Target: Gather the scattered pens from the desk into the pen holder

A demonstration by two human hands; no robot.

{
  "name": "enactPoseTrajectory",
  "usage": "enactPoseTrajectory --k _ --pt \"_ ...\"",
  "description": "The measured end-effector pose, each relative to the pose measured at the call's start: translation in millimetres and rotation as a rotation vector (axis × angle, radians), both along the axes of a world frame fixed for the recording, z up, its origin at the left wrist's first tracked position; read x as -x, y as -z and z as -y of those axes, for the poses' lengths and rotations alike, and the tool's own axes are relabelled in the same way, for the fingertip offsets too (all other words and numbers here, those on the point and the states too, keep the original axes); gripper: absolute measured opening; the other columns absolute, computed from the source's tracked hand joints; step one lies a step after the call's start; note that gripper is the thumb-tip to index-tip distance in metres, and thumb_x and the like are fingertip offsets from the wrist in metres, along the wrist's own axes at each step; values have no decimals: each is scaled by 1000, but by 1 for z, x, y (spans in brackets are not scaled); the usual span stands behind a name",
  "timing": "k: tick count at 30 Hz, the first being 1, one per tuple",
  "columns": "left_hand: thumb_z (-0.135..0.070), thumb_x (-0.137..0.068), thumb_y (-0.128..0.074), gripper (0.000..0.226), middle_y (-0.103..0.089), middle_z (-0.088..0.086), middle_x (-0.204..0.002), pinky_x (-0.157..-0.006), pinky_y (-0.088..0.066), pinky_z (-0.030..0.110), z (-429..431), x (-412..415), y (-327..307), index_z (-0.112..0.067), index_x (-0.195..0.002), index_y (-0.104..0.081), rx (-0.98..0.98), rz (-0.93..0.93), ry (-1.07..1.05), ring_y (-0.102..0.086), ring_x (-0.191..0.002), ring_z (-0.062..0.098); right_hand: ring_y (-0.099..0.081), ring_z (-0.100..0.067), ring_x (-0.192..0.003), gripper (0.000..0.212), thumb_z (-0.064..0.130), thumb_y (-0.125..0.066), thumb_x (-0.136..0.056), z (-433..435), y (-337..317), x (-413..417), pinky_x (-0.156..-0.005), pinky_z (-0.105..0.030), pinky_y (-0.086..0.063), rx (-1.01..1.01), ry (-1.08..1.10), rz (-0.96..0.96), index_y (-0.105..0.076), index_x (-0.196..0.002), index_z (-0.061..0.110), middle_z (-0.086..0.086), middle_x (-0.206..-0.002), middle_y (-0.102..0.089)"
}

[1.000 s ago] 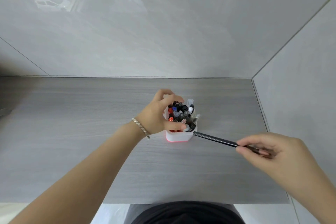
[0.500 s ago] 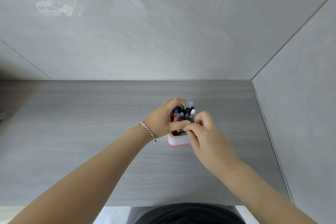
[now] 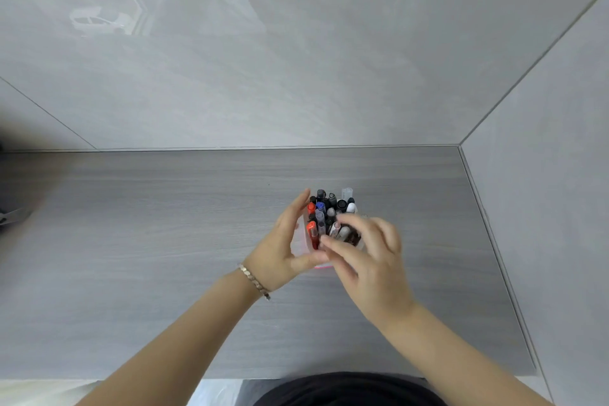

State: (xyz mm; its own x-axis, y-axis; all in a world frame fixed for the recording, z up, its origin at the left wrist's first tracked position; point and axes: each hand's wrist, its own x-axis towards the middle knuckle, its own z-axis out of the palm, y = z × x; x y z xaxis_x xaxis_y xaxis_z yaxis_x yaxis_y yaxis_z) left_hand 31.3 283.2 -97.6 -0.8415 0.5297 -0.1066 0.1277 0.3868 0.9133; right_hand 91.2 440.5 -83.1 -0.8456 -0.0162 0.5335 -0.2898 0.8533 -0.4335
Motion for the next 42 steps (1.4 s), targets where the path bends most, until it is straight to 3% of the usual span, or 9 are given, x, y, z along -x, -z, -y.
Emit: enactPoseTrajectory --k 3,8,13,18,25,30,35,39,42 --pt "-61 -46 -76 120 -34 3 -142 -108 -34 34 -12 -12 1 -27 -137 -4 70 -67 -73 -33 -133 13 -47 -20 -92 14 20 -57 -81 -8 -11 0 -83 -26 -39 92 -74 99 -70 -86 21 -1 -102 -61" --pt "-28 -45 -89 113 -42 0 -126 -104 -38 35 -40 -13 3 -20 -137 -25 166 -73 -299 -38 -123 19 -49 13 -73 16 19 -52 -83 -43 -28 10 -67 -2 -36 301 -62 297 -65 -90 14 8 -80 -57" --pt "-24 -45 -89 95 -42 -11 -110 -93 -32 17 -38 -11 -9 -20 -126 -40 193 -32 -331 -42 -109 7 -52 -3 -61 19 10 -56 -85 -67 -22 35 -65 -21 -39 254 51 637 -61 -102 17 17 -72 -54" --pt "-33 -38 -88 97 -46 -12 -107 -88 -35 17 10 8 -26 -24 -123 -43 202 9 -396 -47 -104 6 -52 -14 -76 19 17 -53 -87 -51 -10 67 -76 -26 -43 58 -112 981 -61 -104 20 8 -78 -56" --pt "-18 -35 -88 76 -61 -22 -92 -77 -43 19 130 78 -56 -42 -95 -49 204 67 -533 -60 -94 10 -46 1 -65 18 18 -50 -89 12 -12 102 -61 -6 -35 20 -239 984 -61 -103 19 16 -72 -50" --pt "-3 -51 -86 79 -61 -3 -102 -84 -39 24 197 123 -51 -15 -120 -49 269 126 -517 -56 -94 14 -49 -10 -79 21 18 -48 -90 56 -14 115 -77 -21 -39 32 -183 1021 -59 -107 17 23 -75 -45" --pt "7 -49 -83 73 -62 -9 -90 -73 -44 17 233 155 -42 -20 -108 -49 254 172 -392 -58 -96 17 -51 -13 -83 18 18 -47 -90 87 -17 115 -83 -26 -44 24 -104 1059 -60 -102 22 18 -77 -50" --pt "18 -58 -75 65 -59 -5 -90 -62 -43 9 238 161 -40 -20 -103 -48 203 157 -339 -54 -93 17 -56 -16 -93 22 18 -46 -90 101 -24 112 -88 -26 -44 -13 -48 1067 -60 -108 16 3 -102 -63" --pt "3 -69 -74 80 -53 7 -119 -82 -47 24 242 146 -27 -11 -133 -29 281 126 -425 -52 -107 23 -57 -17 -101 24 19 -45 -91 109 -35 109 -87 -24 -42 -27 -27 1093 -58 -111 15 -1 -111 -63"
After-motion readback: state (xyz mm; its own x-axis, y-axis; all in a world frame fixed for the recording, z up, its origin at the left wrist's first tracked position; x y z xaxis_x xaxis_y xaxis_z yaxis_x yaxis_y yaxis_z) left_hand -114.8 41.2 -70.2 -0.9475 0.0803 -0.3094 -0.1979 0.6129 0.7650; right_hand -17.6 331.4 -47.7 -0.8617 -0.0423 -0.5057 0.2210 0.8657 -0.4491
